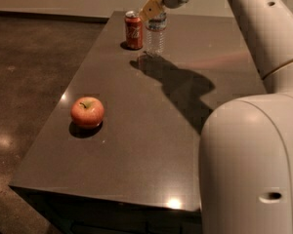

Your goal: Move water bottle near coke can

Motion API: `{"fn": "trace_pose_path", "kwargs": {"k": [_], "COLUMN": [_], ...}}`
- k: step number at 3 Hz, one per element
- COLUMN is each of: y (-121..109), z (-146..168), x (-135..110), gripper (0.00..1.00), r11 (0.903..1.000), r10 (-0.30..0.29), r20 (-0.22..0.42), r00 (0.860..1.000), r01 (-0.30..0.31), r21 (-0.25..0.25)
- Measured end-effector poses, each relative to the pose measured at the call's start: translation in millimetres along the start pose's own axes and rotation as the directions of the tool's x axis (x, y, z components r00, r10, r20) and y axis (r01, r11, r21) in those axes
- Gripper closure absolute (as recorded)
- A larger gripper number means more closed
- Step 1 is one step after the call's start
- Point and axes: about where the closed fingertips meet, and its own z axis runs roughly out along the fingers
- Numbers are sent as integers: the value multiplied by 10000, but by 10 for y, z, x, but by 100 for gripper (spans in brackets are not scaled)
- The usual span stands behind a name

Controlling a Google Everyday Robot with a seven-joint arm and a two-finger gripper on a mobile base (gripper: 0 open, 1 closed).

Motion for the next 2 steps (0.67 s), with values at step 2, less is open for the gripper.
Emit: {"fn": "trace_pose_path", "kwargs": {"k": [2], "y": [78], "z": [383], "x": [-95], "gripper": [84], "r11": [9980], "r10": [89], "r20": [23], "r00": [10000], "r01": [-87], "r21": [-634]}}
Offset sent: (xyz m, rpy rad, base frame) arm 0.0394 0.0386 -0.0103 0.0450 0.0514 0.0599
